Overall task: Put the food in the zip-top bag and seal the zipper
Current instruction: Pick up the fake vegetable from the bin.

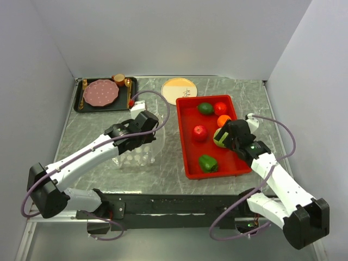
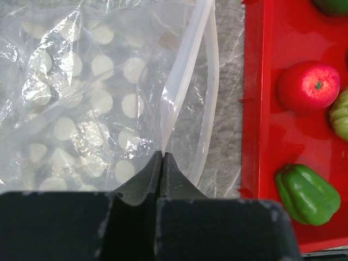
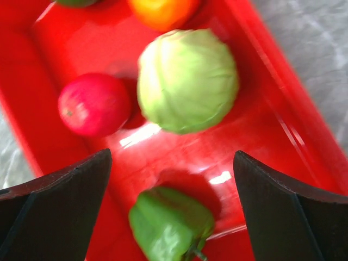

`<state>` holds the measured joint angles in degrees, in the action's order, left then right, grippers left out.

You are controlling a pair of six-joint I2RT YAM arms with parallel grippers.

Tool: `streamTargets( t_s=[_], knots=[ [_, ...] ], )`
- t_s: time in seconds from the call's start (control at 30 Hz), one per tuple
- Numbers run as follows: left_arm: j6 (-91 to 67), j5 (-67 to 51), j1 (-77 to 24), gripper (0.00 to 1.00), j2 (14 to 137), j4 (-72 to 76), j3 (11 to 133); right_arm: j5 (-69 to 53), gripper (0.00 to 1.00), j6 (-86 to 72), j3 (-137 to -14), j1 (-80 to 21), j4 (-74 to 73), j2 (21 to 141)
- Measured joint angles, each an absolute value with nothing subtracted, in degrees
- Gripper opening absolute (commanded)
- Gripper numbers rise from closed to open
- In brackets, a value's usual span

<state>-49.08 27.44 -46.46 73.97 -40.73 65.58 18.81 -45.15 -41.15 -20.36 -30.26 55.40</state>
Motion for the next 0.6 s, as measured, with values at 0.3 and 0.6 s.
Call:
streamTargets(
  t_s=[0.3,0.6],
  knots=[
    [-45.65,25.08,-46.22,0.01,75.48,-39.7,66.98,16.12,1.0,-45.19,-41.1,-13.47,-25.5,61.87],
    [-45.06,23.16,-46.22,0.01,78.48,-39.4,68.49,12.69,1.0,-44.99,-41.12,-11.84,-18.13,72.14]
  ],
)
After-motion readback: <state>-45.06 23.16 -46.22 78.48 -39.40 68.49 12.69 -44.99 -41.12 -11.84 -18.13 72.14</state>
